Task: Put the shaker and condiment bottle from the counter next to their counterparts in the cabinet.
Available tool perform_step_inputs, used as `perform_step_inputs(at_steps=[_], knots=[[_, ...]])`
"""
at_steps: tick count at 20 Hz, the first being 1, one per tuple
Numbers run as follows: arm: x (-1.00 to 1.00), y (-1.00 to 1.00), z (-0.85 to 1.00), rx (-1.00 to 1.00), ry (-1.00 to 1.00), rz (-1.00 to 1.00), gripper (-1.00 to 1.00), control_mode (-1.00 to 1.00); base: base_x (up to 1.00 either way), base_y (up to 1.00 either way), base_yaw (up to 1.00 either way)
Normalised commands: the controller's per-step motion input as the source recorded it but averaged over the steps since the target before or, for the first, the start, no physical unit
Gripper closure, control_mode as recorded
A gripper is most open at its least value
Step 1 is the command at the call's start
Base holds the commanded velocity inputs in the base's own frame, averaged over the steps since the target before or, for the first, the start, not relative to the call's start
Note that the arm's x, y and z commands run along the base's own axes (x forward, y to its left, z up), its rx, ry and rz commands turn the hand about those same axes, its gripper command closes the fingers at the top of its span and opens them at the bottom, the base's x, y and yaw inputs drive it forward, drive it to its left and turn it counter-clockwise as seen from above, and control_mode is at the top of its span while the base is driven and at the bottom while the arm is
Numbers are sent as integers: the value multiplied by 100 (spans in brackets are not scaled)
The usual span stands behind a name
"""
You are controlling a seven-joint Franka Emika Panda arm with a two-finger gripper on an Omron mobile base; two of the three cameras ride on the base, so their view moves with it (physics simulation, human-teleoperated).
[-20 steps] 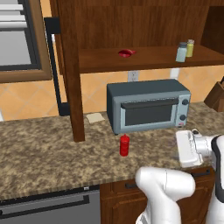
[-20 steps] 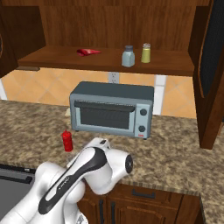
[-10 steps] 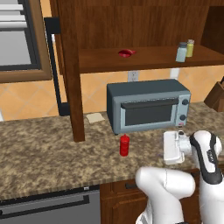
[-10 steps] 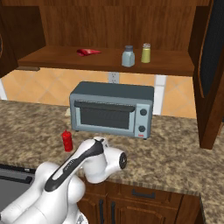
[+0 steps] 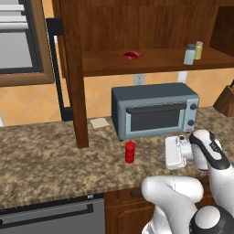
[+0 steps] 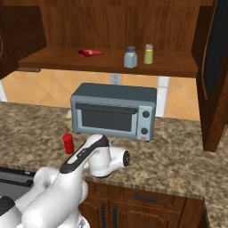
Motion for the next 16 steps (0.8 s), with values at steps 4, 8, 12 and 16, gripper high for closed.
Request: perform_step_inputs(at_steps=[4,8,12,16], knots=[[50,8,-28,0,0,0,-100,-100,0,0,0],[5,47,-49,-6,1,0,-100,-100,0,0,0],[3,17,-7,-2,2,0,-100,-100,0,0,0],[4,36,0,0,0,0,-100,-100,0,0,0]])
